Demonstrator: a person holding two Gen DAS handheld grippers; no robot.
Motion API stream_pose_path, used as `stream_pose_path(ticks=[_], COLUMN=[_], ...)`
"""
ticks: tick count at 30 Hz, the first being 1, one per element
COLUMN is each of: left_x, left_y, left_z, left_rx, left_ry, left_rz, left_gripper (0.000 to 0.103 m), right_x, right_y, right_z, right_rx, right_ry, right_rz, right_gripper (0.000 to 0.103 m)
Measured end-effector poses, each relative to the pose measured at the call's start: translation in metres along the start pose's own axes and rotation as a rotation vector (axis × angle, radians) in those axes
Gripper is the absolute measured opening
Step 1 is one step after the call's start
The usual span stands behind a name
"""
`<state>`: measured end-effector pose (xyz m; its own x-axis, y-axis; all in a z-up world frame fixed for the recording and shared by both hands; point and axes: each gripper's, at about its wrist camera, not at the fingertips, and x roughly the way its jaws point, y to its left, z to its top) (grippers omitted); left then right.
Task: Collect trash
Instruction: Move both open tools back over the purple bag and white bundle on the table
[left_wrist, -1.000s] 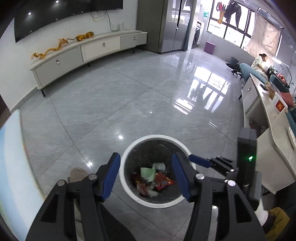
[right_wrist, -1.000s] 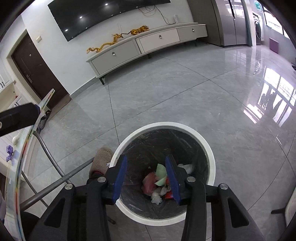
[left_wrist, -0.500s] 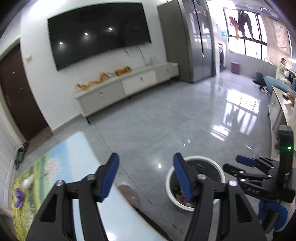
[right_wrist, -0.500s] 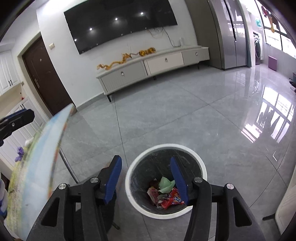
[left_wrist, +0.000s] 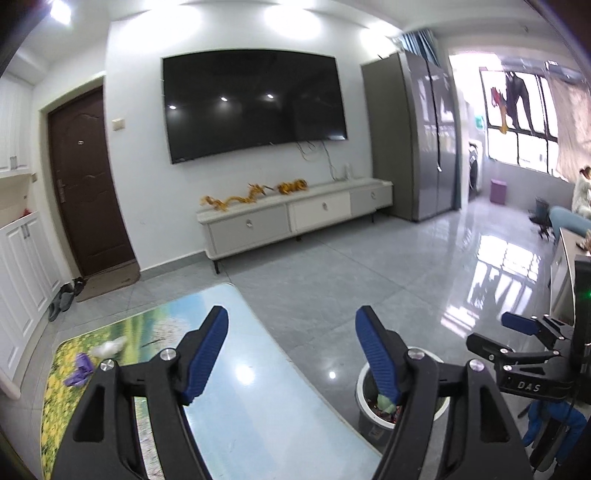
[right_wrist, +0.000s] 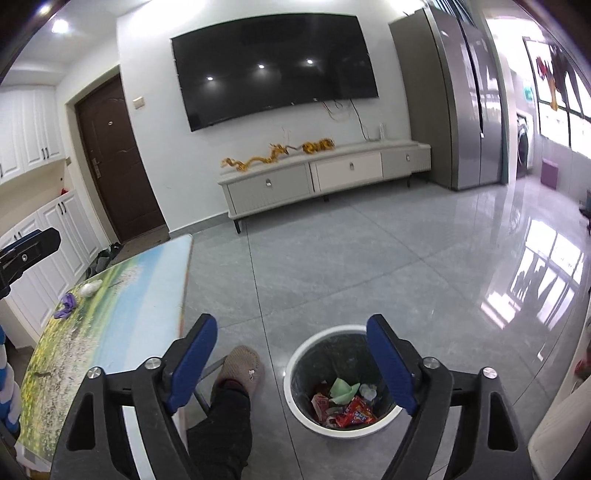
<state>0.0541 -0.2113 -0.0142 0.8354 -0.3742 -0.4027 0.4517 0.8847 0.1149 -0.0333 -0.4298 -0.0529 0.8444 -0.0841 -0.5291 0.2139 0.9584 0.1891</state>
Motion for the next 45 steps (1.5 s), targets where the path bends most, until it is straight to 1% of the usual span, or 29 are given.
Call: stream_pose_path(ticks=[1,8,10,12,13,14,15,18,25,27,30,32,33,36,37,43,45], left_x=[-0.005,-0.049,-0.062,-0.075,-0.081,-0.086,-0.089,-0.1,-0.121,-0.123,-0.123,-0.119,-0.116,-0.11,-0.107,-0.08,-0.067], left_y=[0.002,0.044,0.055,0.066,0.071,0.078,0.083,0.098,0.127,0.134,0.147,0.157,0.163,0.175,0.181,0.218,0.235], left_z=[0.0,-0.005,-0.008,-0.012,-0.014,-0.016,-0.017,-0.024,-0.04,-0.044,-0.05,-0.053,-0.055,-0.06,-0.061,-0.067,-0.072], left_rx=[-0.008,-0.123,-0.143,-0.163,-0.175,-0.192,-0.203,-0.229,-0.284,-0.291,-0.307,-0.322,-0.331,-0.348,-0.352,-0.379,-0.38], left_ry=[-0.008,-0.083,-0.107,-0.127,-0.132,-0.135,-0.138,-0.147,-0.176,-0.175,-0.165,-0.151,-0.141,-0.123,-0.118,-0.064,-0.032], left_rz=[0.007,0.048,0.07,0.094,0.104,0.114,0.121,0.141,0.184,0.195,0.204,0.214,0.217,0.226,0.233,0.266,0.278], left_gripper=[0.07,0.07,0.07,0.071,0.074,0.078,0.079,0.079,0.081,0.082,0.083,0.083,0.083,0.083,0.083,0.083,0.084], right_x=[-0.005,-0.04,-0.049,-0.058,-0.063,-0.067,-0.072,-0.082,-0.094,-0.096,-0.095,-0.093,-0.088,-0.068,-0.062,-0.029,-0.015], right_y=[0.004,0.047,0.061,0.075,0.083,0.089,0.098,0.115,0.153,0.164,0.18,0.19,0.197,0.212,0.217,0.255,0.265], right_z=[0.002,0.017,0.021,0.024,0.026,0.027,0.029,0.034,0.044,0.047,0.054,0.059,0.063,0.072,0.074,0.078,0.08], right_rx=[-0.009,-0.094,-0.113,-0.136,-0.15,-0.161,-0.171,-0.181,-0.242,-0.262,-0.287,-0.297,-0.301,-0.276,-0.276,-0.349,-0.366], right_ry=[-0.009,-0.082,-0.107,-0.133,-0.146,-0.157,-0.173,-0.206,-0.266,-0.276,-0.285,-0.285,-0.275,-0.212,-0.196,-0.138,-0.12], right_rz=[0.0,0.013,0.026,0.039,0.053,0.066,0.083,0.115,0.141,0.152,0.196,0.22,0.247,0.322,0.332,0.341,0.335], right_gripper=[0.091,0.097,0.1,0.101,0.101,0.103,0.103,0.103,0.103,0.103,0.103,0.103,0.103,0.103,0.103,0.103,0.103])
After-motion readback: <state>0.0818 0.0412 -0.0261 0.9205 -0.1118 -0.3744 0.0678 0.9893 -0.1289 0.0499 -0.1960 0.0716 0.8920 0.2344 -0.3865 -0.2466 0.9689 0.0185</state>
